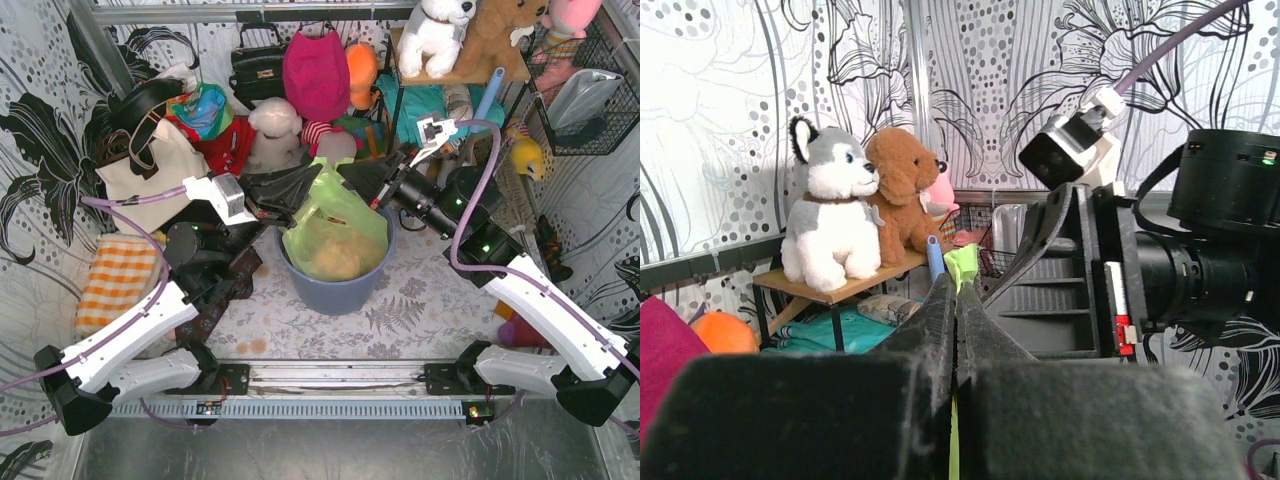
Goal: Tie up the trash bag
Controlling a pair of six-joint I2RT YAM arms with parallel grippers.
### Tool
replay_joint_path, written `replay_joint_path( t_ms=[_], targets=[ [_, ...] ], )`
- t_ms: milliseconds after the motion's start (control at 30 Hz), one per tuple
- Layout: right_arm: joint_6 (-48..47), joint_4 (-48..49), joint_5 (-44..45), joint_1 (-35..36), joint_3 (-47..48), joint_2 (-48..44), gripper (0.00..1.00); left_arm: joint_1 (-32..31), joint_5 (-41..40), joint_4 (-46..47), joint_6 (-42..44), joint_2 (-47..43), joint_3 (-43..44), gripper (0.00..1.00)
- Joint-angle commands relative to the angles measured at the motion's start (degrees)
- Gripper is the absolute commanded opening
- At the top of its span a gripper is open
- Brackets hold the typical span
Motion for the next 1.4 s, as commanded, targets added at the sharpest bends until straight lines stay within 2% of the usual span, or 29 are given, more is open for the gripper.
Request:
replay_joint_path(
  t_ms=[0, 167, 500, 600, 933, 1133, 1367],
  targets=[
    [-0.95, 10.53, -5.50, 0.20, -2.08, -1.52, 0.00, 0.21, -3.21, 1.47, 0.28, -1.04, -0.68, 0.00],
    [-2.99, 14.77, -11.05, 0.20, -4.38, -2.56, 0.00, 0.27, -6.13, -0.05, 0.50, -1.20, -0.60, 0.00],
    [-10.66, 11.73, -22.57, 0.19, -3.78, -2.82, 0.00, 0.27, -6.38, -1.78, 0.53, -1.10, 0.34, 0.00],
    [-12.46, 10.09, -23.32, 0.20, -3.18, -3.17, 0.00, 0.27, -6.84, -2.33, 0.76, -1.12, 0.49, 0.00],
    [-15.97, 6.85, -16.60, 0.15, -3.02, -5.43, 0.00, 0.27, -12.19, -2.39, 0.81, -1.57, -0.17, 0.00],
    [-17.81, 5.90, -23.40, 0.20, -1.39, -4.42, 0.00, 0.32, -11.97, -2.61, 0.44, -0.99, 0.49, 0.00],
    [-20.88, 0.31, -31.20, 0.28, 2.41, -0.77, 0.00, 0.35, -11.49, -3.57, 0.22, -0.53, 1.10, 0.00]
  ],
)
